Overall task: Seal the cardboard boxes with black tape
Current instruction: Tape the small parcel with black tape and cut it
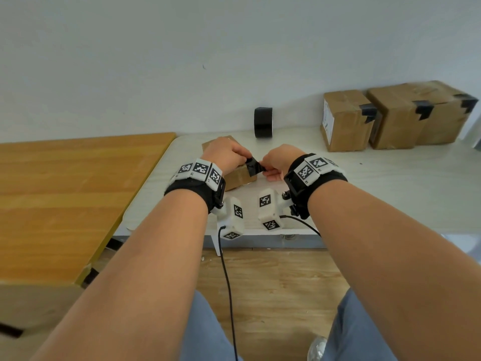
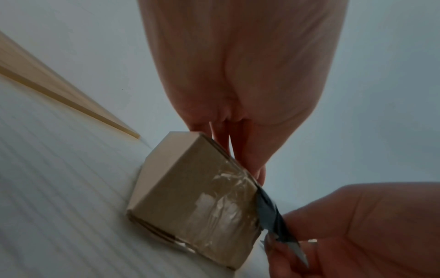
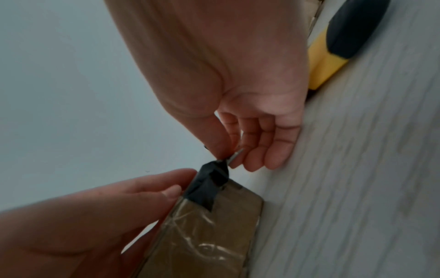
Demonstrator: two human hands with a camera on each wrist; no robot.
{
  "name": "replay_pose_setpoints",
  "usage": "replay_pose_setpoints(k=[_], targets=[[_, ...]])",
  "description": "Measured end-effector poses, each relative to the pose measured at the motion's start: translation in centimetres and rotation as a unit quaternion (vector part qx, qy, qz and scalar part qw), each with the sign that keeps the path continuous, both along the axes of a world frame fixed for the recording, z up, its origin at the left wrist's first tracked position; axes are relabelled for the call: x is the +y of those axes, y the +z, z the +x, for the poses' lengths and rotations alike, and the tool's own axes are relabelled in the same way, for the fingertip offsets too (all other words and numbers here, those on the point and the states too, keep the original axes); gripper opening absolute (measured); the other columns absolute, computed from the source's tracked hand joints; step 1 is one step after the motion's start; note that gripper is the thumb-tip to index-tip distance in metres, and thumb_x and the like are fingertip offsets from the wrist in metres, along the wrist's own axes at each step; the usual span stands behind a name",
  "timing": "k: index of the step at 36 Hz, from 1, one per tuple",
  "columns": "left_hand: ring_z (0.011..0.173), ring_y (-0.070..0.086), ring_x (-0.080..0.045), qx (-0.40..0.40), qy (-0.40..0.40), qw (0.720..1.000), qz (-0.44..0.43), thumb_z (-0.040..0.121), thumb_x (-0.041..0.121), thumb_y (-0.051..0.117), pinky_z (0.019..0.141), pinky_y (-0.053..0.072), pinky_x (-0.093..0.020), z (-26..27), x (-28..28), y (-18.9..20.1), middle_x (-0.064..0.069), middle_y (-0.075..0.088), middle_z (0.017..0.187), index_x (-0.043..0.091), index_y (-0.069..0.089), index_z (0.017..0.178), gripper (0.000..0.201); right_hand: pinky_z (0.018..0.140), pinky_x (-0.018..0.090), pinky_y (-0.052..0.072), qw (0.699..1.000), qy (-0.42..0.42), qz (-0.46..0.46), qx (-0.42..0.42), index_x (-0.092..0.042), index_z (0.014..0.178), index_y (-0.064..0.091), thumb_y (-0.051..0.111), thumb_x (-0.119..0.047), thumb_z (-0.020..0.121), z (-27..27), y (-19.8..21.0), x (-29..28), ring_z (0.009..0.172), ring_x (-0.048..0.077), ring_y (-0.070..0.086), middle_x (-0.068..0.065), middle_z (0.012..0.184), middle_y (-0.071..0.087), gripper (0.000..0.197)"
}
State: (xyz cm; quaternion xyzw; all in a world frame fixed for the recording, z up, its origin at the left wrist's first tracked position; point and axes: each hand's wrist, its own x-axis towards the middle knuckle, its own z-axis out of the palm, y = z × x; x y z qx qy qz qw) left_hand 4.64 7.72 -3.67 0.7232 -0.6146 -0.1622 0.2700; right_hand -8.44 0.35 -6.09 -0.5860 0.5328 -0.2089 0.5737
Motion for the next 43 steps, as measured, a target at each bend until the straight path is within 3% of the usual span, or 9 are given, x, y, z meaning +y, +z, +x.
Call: replay_pose_setpoints(k=[2, 6, 12, 16, 23, 32, 36, 39, 43], targets=[[0.108, 0.06, -0.011, -0.004, -0.004, 1.0, 0.0, 0.089, 0.011, 0.058, 0.098, 0.044, -0.024, 0.1, 0.0, 0.0, 0.003, 0.068, 0.115, 0.02, 0.073, 0.107, 0.025, 0.069, 0.029, 0.053, 1.0, 0.018, -0.007, -0.008, -0.018, 0.077, 0.05, 0.056, -0.003, 0.088, -0.3, 0.0, 0.1, 0.073, 0.017, 0.059, 0.005, 0.086, 0.058, 0.019], [0.109, 0.059, -0.011, -0.011, -0.007, 1.0, -0.002, 0.09, 0.011, 0.059, 0.098, 0.043, -0.023, 0.4, 0.0, -0.2, 0.002, 0.067, 0.117, 0.019, 0.072, 0.111, 0.026, 0.081, 0.036, 0.055, 0.999, 0.028, -0.038, -0.015, -0.022, 0.076, 0.049, 0.055, 0.001, 0.086, 0.0, -0.1, 0.0, 0.078, 0.02, 0.059, 0.004, 0.083, 0.057, 0.026], [0.093, 0.053, -0.005, -0.037, -0.005, 0.999, -0.025, 0.09, 0.014, 0.061, 0.083, 0.038, -0.017, 0.6, -0.2, -0.8, 0.002, 0.065, 0.114, 0.019, 0.071, 0.113, 0.026, 0.091, 0.041, 0.053, 0.995, 0.018, -0.077, 0.053, -0.019, 0.078, 0.056, 0.051, -0.001, 0.091, 0.7, 0.0, 0.1, 0.08, 0.022, 0.057, 0.013, 0.09, 0.062, 0.023], [0.096, 0.056, -0.008, -0.062, 0.003, 0.998, -0.026, 0.087, 0.017, 0.063, 0.082, 0.039, -0.018, 0.6, -0.4, -0.9, 0.002, 0.065, 0.112, 0.02, 0.07, 0.112, 0.026, 0.09, 0.042, 0.055, 0.993, 0.02, -0.087, 0.071, -0.023, 0.077, 0.062, 0.052, 0.0, 0.091, 0.9, 0.0, 0.4, 0.079, 0.021, 0.057, 0.012, 0.091, 0.064, 0.028], [0.108, 0.058, -0.013, -0.097, -0.006, 0.995, -0.028, 0.09, 0.019, 0.06, 0.086, 0.037, -0.018, 0.4, -0.2, -0.7, 0.001, 0.066, 0.117, 0.019, 0.07, 0.114, 0.026, 0.058, 0.025, 0.049, 0.999, 0.018, -0.042, -0.006, -0.01, 0.11, 0.067, 0.061, -0.003, 0.083, -0.3, -0.2, 0.9, 0.069, 0.014, 0.062, 0.002, 0.082, 0.065, 0.028], [0.111, 0.057, -0.015, -0.133, -0.011, 0.99, -0.037, 0.095, 0.022, 0.053, 0.087, 0.035, -0.018, 0.2, 0.0, -1.0, 0.001, 0.066, 0.12, 0.021, 0.068, 0.117, 0.027, 0.064, 0.025, 0.053, 0.999, 0.019, -0.031, -0.01, -0.009, 0.115, 0.065, 0.063, -0.007, 0.082, -0.4, -0.1, 0.7, 0.074, 0.014, 0.063, 0.003, 0.089, 0.066, 0.033], [0.117, 0.055, -0.017, -0.139, -0.015, 0.99, -0.026, 0.096, 0.019, 0.05, 0.094, 0.034, -0.019, 0.6, -0.4, -0.8, -0.001, 0.063, 0.126, 0.02, 0.066, 0.12, 0.029, 0.086, 0.037, 0.057, 0.999, 0.005, -0.037, 0.038, -0.009, 0.116, 0.067, 0.067, -0.01, 0.08, 0.3, -0.3, 0.5, 0.087, 0.017, 0.067, 0.008, 0.113, 0.069, 0.037], [0.121, 0.053, -0.016, -0.135, -0.011, 0.991, -0.023, 0.096, 0.019, 0.05, 0.096, 0.033, -0.019, 1.2, -0.7, -1.0, 0.0, 0.062, 0.128, 0.02, 0.066, 0.12, 0.029, 0.089, 0.04, 0.056, 0.995, 0.01, -0.057, 0.075, -0.008, 0.113, 0.068, 0.073, -0.014, 0.077, 0.8, -0.3, 0.5, 0.083, 0.019, 0.064, 0.011, 0.112, 0.069, 0.037], [0.123, 0.051, -0.015, -0.123, 0.001, 0.992, -0.032, 0.096, 0.019, 0.05, 0.097, 0.032, -0.017, 1.8, -1.1, -1.1, 0.002, 0.062, 0.128, 0.02, 0.067, 0.119, 0.029, 0.068, 0.025, 0.052, 0.995, 0.034, -0.085, 0.034, -0.008, 0.112, 0.069, 0.063, -0.007, 0.083, 0.4, -0.5, 0.5, 0.075, 0.014, 0.061, 0.003, 0.091, 0.065, 0.029]])
